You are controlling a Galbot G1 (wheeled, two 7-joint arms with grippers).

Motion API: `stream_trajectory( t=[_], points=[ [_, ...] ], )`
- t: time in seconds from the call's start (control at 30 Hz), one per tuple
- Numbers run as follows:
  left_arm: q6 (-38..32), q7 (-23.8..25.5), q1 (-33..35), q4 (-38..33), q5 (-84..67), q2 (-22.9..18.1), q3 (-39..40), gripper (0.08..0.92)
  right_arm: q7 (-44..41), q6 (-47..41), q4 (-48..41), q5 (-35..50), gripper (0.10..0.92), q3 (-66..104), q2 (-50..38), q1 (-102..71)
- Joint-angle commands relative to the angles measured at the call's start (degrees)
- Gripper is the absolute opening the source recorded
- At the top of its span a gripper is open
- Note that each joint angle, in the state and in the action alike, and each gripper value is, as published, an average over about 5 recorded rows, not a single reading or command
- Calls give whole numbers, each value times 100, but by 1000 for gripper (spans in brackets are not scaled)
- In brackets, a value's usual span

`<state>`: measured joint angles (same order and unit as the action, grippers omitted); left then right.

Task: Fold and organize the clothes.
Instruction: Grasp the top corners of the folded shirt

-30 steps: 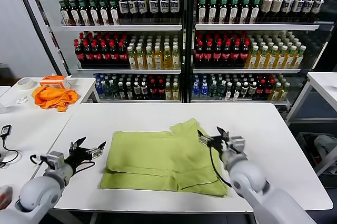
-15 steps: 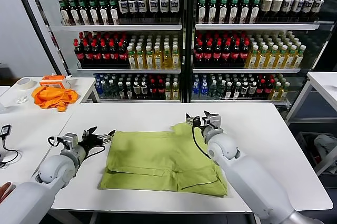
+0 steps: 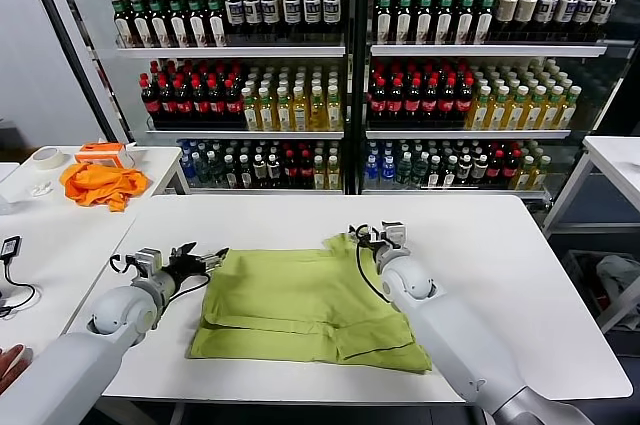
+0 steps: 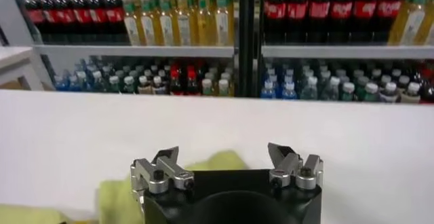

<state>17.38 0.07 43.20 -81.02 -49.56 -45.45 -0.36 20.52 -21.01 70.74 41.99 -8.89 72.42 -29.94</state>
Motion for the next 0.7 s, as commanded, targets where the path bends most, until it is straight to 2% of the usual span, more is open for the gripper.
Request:
stream_trajectory(
  t=[0.03,0.5,0.57,0.7],
  points=[
    [-35,131,-147,359,-7,-132,174,823,-40,132,-361,-184,823,43,178,3],
    [-23,254,-339,713,115,-244,355,817,-154,-75,-338,-107,807,113,188,-28],
    [-20,270,-336,729,142,-246,359,796,-156,-83,-354,-93,766,138,227,-44],
    [-11,298,-280,661,164,-226,340,689,-188,-70,-415,-79,655,161,286,-49]
  ],
)
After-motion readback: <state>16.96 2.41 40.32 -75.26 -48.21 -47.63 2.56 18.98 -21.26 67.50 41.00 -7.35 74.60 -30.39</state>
